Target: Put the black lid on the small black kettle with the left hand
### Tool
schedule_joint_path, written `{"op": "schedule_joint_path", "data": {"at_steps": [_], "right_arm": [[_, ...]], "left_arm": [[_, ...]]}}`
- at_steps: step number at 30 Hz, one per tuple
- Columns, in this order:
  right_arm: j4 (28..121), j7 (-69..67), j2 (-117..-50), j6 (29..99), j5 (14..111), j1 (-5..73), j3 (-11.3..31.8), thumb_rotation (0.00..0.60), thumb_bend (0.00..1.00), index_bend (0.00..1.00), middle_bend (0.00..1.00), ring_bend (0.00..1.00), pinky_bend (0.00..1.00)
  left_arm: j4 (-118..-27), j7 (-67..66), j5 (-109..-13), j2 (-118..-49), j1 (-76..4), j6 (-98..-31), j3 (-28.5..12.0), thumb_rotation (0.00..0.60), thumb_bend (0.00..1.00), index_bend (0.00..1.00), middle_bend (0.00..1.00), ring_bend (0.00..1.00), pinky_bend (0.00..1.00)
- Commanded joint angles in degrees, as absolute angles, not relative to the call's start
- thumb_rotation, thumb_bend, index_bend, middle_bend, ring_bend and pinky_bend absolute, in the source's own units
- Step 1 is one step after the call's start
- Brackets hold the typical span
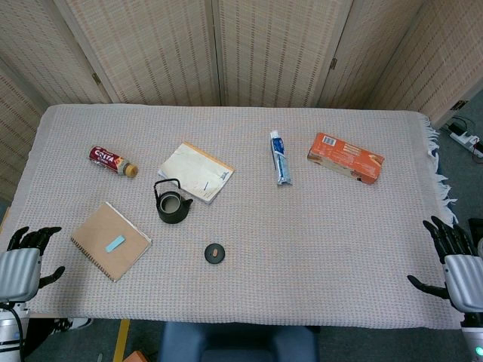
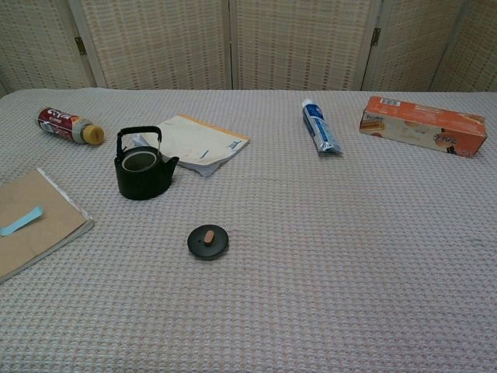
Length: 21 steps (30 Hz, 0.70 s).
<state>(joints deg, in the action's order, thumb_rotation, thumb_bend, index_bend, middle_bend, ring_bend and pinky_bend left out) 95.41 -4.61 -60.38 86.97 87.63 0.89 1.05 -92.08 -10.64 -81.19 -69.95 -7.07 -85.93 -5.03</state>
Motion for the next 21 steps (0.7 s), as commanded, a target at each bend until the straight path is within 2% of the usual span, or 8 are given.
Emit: {"op": "schedule_joint_path", "data": {"at_steps": [1,13,16,21], "right_arm": [[95.3,-4.8,-60.7,87.4,87.7,0.6,1.0,0.578,0.0,0.04,0.05,0.08,0.01],[94.4,-4.8,-61.3,86.6,89.1,1.8,1.6,0.591,0.0,0.04,0.05,0.09,0.01],[94.0,-4.9,-61.5,86.1,89.4,2.4,1.8,0.594,0.0,0.04,0.05,0.1,0.01],[93.8,-4.9,-61.5,85.1,89.5,3.3,2.1,0.6,0.0,0.04,0.05,0.1,0.01]], "left_arm": [[-91.3,-10.5,-81.1,-70.6,-7.4,-85.4,-5.1,0.6,0.12,0.21,0.23,0.23,0.13],[-89.8,-8.2,-83.5,-71.1,-9.0,-84.3,-5.2,0.6,0.12,0.21,0.23,0.25,0.15],[-89.0,-6.4,-85.3,-71.1,-9.8,-84.2,-5.1,0.6,0.12,0.24,0.26,0.3,0.19],[-87.6,-2.5,-88.7,-71.3,-12.4,-82.0,-4.6,0.6,0.12,0.29,0.31,0.36,0.35]]}}
